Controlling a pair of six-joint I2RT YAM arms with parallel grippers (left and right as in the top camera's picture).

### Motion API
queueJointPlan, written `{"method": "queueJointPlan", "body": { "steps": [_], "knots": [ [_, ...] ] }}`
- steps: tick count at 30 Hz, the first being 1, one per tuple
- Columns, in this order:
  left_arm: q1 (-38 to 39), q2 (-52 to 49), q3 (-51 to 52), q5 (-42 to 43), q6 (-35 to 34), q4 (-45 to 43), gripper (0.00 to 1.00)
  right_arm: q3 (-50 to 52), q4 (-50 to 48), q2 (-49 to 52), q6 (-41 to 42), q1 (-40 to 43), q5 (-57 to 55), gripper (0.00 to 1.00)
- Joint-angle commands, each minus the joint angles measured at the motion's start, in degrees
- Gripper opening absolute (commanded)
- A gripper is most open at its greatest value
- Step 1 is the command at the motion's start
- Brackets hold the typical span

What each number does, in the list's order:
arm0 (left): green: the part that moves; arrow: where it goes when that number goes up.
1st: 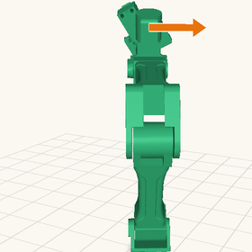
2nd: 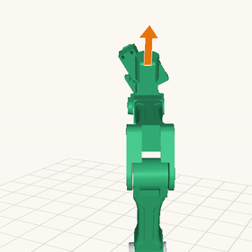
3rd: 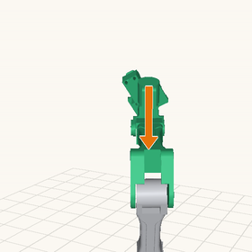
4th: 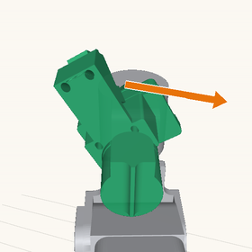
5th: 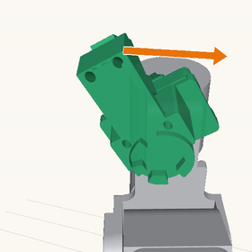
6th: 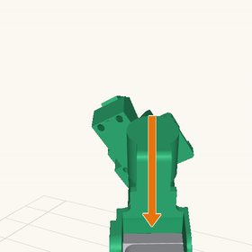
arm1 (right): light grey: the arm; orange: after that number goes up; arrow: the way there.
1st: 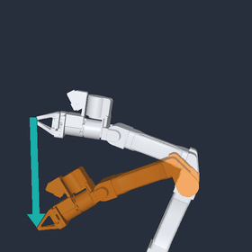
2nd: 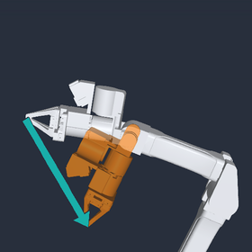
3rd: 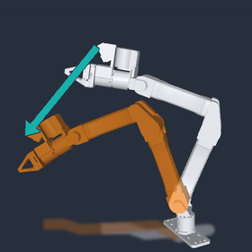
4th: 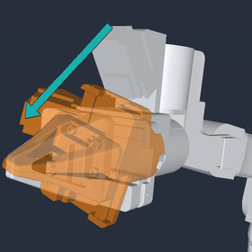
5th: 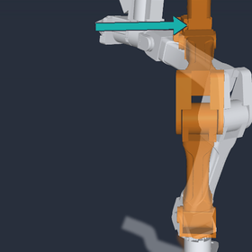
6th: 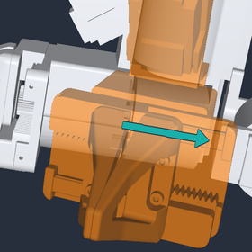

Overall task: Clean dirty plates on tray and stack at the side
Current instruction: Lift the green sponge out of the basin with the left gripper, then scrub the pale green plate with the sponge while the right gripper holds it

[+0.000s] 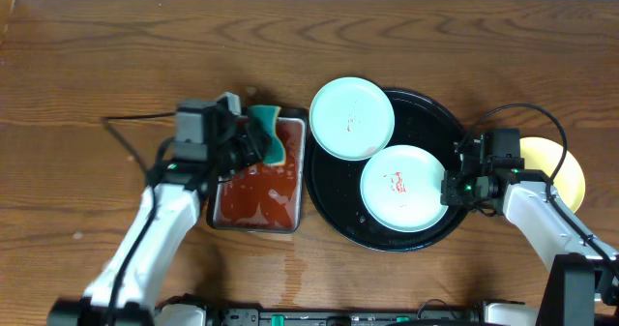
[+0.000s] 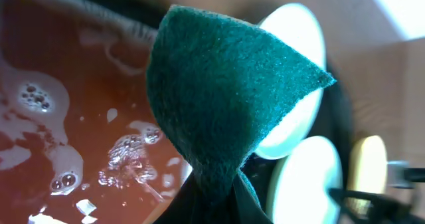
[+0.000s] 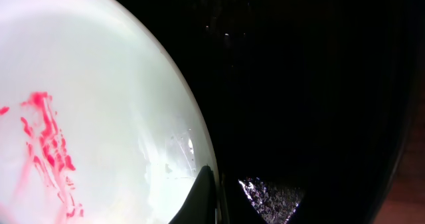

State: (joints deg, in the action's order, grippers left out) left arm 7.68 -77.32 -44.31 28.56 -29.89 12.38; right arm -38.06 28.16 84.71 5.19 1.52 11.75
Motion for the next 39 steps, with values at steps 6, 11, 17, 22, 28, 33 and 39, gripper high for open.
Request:
{"method": "queueJointPlan", "body": {
  "steps": [6, 11, 17, 22, 28, 33, 39],
  "knots": [
    [4.33, -8.59, -3.67, -3.63, 2.19, 1.97, 0.07, 0.59, -0.09, -0.15, -0.13, -0.87, -0.35, 0.01],
    [7.8, -9.92, -10.58, -6.78, 2.97, 10.91, 0.07, 0.59, -0.11, -0.15, -0.13, -0.87, -0.35, 0.01],
    [15.15, -9.92, -13.94, -7.21, 2.86, 11.98, 0.07, 0.59, -0.09, -0.15, -0.13, -0.87, -0.35, 0.01],
    [22.01, -11.13, -13.94, -7.21, 2.16, 8.76, 0.08, 0.59, -0.07, -0.15, -0.13, -0.87, -0.35, 0.01],
    [30.69, -14.6, -13.94, -7.21, -0.87, -1.75, 0.07, 0.59, 0.15, -0.15, -0.13, -0.87, -0.33, 0.01],
    [36.54, -20.06, -13.94, -7.19, -9.22, -10.71, 0.08, 0.59, 0.13, -0.15, -0.13, -0.87, -0.33, 0.01],
    [41.27, -27.67, -13.94, -7.06, -13.94, -19.02, 0.08, 0.59, 0.13, -0.15, -0.13, -0.87, -0.33, 0.01]
  ]
}}
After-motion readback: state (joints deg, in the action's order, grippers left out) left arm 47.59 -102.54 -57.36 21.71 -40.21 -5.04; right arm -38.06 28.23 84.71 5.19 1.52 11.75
